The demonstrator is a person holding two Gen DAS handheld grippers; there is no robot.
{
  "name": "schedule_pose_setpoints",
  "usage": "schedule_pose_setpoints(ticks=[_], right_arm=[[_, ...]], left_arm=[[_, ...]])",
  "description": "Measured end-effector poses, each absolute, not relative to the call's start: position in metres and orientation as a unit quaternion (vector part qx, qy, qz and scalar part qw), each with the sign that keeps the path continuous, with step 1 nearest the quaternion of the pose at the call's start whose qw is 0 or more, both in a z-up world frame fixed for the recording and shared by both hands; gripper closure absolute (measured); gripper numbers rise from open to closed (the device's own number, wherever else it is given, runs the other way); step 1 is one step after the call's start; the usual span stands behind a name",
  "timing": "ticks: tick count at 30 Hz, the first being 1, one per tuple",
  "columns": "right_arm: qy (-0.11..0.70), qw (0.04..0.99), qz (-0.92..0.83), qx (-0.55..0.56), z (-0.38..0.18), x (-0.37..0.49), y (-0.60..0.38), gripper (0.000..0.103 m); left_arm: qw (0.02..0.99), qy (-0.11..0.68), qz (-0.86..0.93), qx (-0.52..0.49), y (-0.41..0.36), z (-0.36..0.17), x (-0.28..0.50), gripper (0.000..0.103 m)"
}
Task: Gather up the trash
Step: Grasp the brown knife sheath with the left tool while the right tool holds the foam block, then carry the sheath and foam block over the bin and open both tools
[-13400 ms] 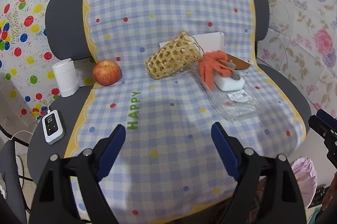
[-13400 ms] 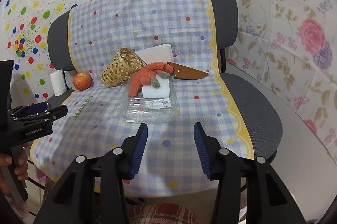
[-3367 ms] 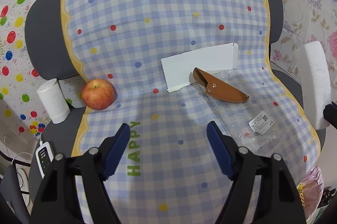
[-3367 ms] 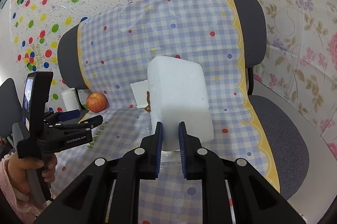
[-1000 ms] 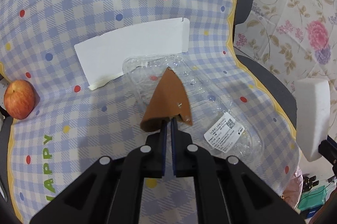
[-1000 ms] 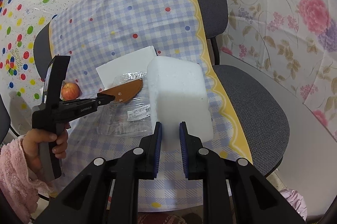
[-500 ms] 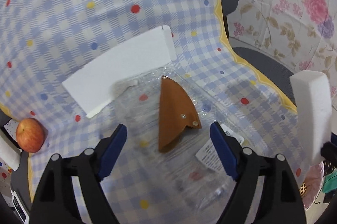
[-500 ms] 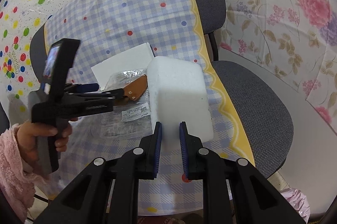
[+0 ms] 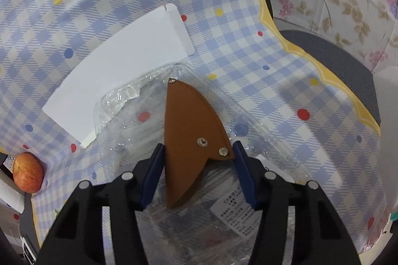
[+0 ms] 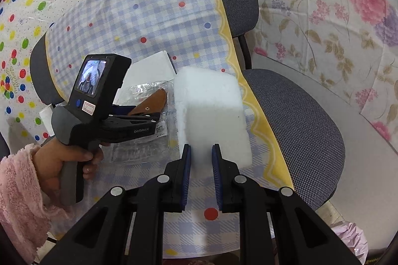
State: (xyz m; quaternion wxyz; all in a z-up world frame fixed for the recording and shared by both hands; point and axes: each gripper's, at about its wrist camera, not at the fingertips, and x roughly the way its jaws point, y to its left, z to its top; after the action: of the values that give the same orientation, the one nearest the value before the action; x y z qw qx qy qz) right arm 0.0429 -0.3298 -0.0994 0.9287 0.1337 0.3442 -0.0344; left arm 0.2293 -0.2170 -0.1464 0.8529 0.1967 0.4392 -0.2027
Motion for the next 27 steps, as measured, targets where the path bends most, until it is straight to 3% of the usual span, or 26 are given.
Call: schedule_pose_setpoints(ticks=[5,14,27], right_arm=[[0.339,0.930,-0.032,0.137,-0.095,0.045,-0.331,0.085],[0.309,0.938,-0.046,0.149,-0.071,0.028,-0.333,0.086],[0.322,0.923,-0.137,0.157,-0.090,-0.110,-0.360,0.086]], left_arm=[[0.869,0.421,-0.229,0.126,-0.194,-0.114,0.216,0.051],[0.898,0.349,-0.255,0.086,-0.162,-0.051,0.144,0.051],[0.883,0.305,-0.348,0.085,-0.189,-0.067,0.004,0.050]])
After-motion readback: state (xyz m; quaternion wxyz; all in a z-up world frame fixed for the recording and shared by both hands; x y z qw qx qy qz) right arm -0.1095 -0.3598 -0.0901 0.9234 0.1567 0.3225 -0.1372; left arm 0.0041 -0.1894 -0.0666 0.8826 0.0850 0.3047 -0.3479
